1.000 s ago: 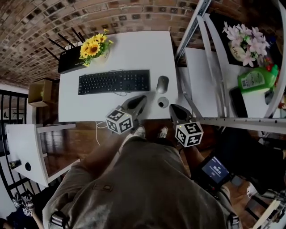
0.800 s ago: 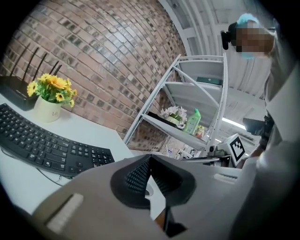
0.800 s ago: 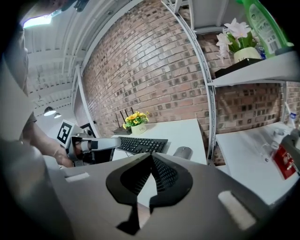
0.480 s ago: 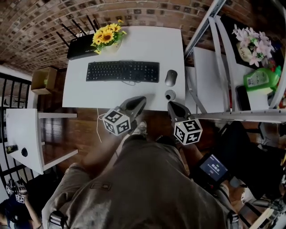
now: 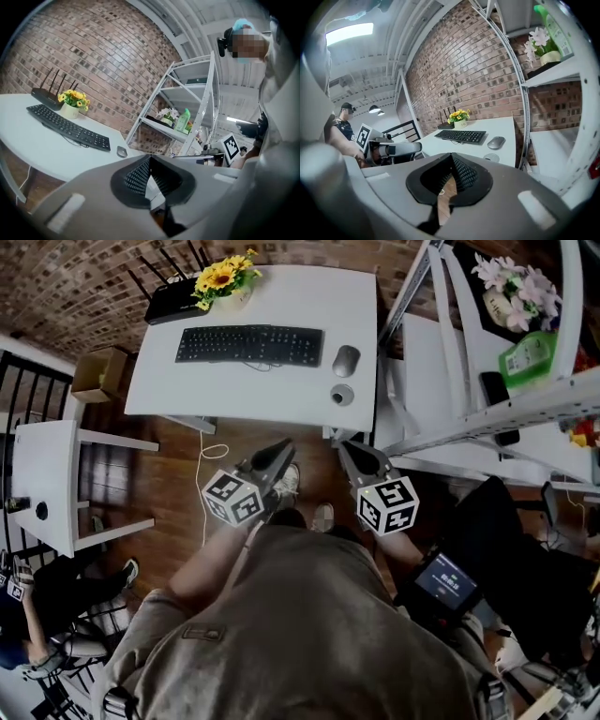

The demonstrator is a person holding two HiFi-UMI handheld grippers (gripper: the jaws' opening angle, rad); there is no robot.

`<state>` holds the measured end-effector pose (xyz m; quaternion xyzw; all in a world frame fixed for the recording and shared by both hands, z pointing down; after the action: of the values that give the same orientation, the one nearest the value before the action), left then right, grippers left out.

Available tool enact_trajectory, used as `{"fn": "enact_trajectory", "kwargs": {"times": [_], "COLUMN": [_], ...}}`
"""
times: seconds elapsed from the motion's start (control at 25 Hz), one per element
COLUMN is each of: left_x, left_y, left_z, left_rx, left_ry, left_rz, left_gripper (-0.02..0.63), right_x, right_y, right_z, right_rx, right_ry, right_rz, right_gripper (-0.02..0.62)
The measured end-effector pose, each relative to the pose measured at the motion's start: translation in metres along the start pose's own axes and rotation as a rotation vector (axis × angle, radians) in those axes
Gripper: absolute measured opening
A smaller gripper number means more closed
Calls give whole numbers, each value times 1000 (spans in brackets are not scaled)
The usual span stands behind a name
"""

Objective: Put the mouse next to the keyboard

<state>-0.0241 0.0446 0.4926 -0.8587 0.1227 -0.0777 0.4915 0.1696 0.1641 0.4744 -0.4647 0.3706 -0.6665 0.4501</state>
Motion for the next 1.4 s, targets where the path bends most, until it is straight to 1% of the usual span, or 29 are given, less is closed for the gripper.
{"fn": "enact_trajectory", "kwargs": {"times": [0.16, 0.28, 0.44, 0.76, 0.96, 1.4], "left_x": [-19, -31, -44, -64, -67, -70], "left_y": [-16, -23, -20, -9, -3, 2], "left_z": [26, 40, 48, 41, 34, 27], "left_rx": [12, 21, 34, 65, 73, 72], "left_ry": [24, 19, 6, -25, -47, -65], "left_rz": [19, 16, 8, -4, 1, -4], "left_gripper": [2, 2, 2, 2, 2, 2], "right_x": [-26, -42, -50, -46, -42, -34], "right_y": [-11, -19, -24, -27, -27, -21], "right_z": [-7, -14, -25, -48, -55, -63], "right_rx": [-11, -10, -4, 20, 21, 15], "right_ry": [41, 47, 49, 36, 6, -14], "right_rz": [6, 9, 13, 3, 12, 28], "right_gripper": [11, 11, 11, 11, 9, 9]}}
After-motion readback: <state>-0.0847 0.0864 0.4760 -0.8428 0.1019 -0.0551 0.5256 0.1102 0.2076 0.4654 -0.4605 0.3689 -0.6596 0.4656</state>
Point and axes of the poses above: the fingertips, and each gripper's own axes: x forward along the fingers, z to its right, y out of its top, the point moved 9 cm from there along -x, backward along the fingers, and after that the axes turned 9 degrees about z, right-handed, at the moved point
